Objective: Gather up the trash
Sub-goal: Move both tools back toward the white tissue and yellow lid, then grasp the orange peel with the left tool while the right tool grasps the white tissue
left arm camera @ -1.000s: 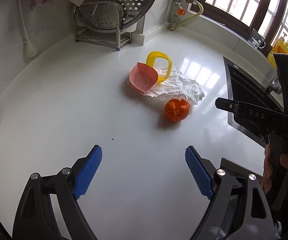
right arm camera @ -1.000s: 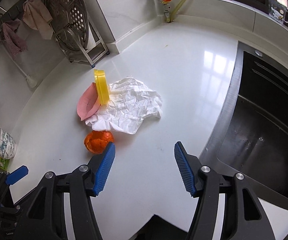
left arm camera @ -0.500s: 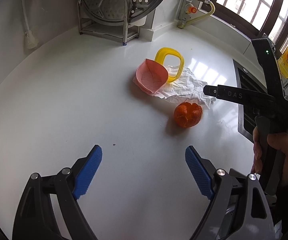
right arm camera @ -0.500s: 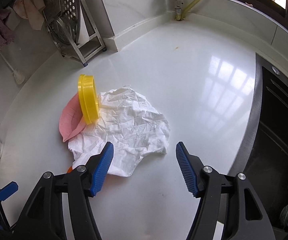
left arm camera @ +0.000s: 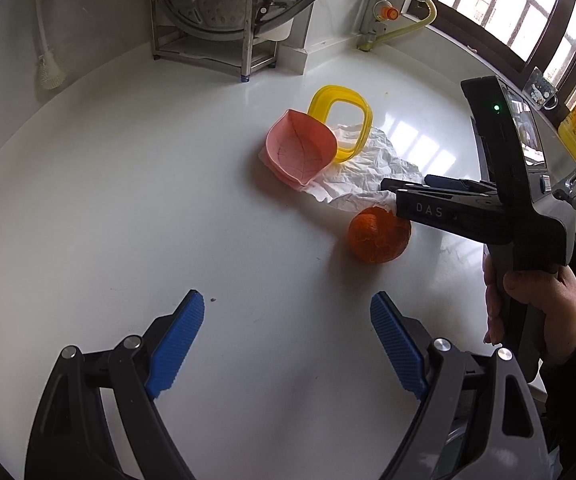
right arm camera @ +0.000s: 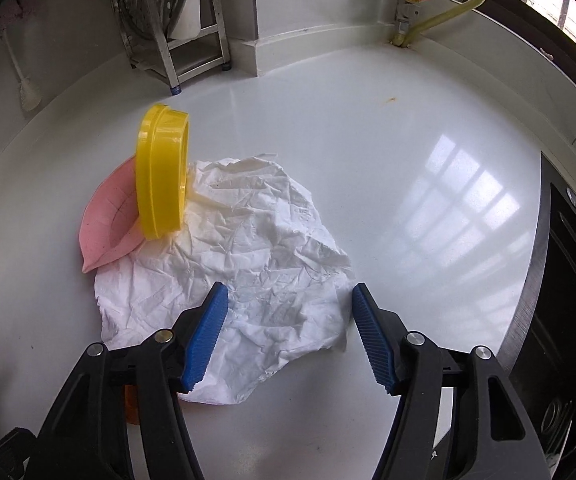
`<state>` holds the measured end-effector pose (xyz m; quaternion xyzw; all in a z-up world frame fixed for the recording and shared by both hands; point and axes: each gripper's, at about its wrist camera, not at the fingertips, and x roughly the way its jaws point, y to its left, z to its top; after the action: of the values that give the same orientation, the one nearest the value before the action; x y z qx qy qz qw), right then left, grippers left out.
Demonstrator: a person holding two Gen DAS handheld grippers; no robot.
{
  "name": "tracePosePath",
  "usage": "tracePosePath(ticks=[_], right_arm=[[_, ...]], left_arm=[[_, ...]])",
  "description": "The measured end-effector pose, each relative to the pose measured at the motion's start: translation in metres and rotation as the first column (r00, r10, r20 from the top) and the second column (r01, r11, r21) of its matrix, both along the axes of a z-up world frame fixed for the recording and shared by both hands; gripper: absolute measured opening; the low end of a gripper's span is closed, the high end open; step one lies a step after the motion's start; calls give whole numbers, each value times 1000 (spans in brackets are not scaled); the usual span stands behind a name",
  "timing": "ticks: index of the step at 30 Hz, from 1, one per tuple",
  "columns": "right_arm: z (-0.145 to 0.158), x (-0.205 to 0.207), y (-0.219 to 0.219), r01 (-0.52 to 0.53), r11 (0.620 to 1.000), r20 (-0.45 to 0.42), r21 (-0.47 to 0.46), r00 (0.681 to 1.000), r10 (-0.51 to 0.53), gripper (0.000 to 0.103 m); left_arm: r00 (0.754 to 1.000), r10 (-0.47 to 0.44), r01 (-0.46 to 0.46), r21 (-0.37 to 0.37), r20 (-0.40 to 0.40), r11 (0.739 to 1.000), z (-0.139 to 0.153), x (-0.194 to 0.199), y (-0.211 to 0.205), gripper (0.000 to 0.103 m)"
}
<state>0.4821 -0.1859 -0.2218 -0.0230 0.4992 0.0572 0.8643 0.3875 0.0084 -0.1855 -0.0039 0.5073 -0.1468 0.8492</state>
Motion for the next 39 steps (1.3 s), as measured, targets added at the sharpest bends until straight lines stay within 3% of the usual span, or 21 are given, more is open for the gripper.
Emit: tracePosePath(ticks=[2, 5, 16, 25, 30, 33, 38, 39], right_arm=[[2, -4, 2, -20, 1000, 10, -6, 1000, 20, 26], [3, -7, 1, -29, 999, 12, -12, 999, 29, 6], [3, -11, -39, 83, 987, -26, 140, 996, -80, 4], [2, -12, -44, 89, 985, -32, 147, 996, -86, 4], [2, -10, -45, 91, 985, -33, 146, 996, -87, 4], [2, -10, -44, 90, 986, -32, 143, 996, -87, 4], [6, -13, -41, 85, 987, -34, 139, 996, -81, 4], [9, -15, -40, 83, 986, -30, 145, 996, -79, 4]], left_arm=[[1000, -1, 1, -9, -7, 1000, -3, 2, -3, 83], [1000, -10, 10, -22, -14, 1000, -8, 8, -9, 83], [999, -32, 32, -32, -2, 999, -22, 34, -44, 83], [1000, -20, 21, -51, 19, 998, -24, 51, -59, 88], [1000, -12, 13, -56, 15, 998, -30, 52, -60, 85], [999, -27, 29, -82, 20, 996, -30, 47, -58, 68], [997, -71, 74, -106, 28, 992, -22, 38, -62, 23], [996, -80, 82, -102, 26, 991, -20, 39, -62, 22]])
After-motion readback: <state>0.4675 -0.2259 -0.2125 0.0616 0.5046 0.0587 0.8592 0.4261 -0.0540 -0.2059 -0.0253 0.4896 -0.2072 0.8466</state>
